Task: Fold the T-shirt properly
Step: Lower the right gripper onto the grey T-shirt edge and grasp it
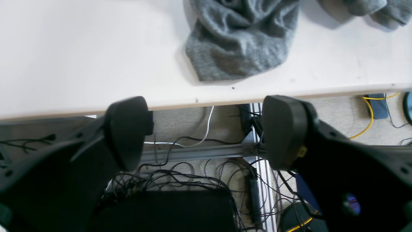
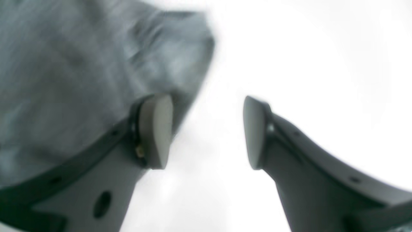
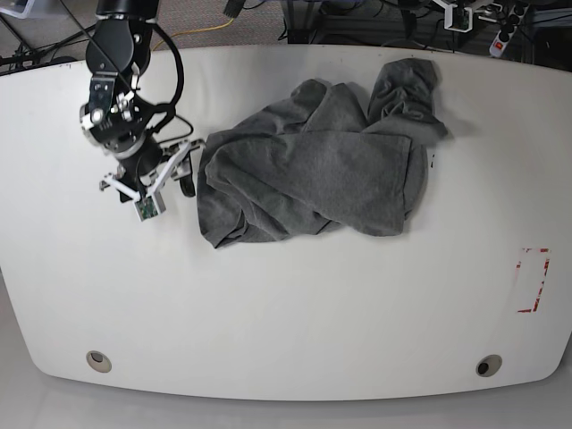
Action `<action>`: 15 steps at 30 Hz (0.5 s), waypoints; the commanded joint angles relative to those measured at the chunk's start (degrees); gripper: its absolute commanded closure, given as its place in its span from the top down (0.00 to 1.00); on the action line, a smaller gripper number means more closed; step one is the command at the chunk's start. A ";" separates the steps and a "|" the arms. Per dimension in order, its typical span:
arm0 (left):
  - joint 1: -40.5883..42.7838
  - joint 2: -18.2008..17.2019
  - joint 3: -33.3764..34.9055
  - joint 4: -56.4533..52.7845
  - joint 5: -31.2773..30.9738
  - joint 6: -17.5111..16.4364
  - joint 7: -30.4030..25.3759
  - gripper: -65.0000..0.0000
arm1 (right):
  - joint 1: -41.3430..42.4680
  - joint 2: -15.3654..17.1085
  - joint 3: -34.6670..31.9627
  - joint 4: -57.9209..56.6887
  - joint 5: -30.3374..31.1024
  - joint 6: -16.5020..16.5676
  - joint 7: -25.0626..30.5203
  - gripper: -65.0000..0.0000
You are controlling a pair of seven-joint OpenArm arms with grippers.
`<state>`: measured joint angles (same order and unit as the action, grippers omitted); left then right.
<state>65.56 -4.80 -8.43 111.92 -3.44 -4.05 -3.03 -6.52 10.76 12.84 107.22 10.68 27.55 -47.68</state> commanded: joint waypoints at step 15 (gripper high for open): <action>-0.20 -0.43 -0.15 0.83 0.06 0.05 -1.41 0.80 | 18.52 0.36 0.21 -24.27 0.71 9.77 -2.21 0.53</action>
<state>64.45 -5.02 -8.43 111.90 -3.42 -4.03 -3.03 9.32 10.74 12.80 85.08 10.66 36.07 -51.27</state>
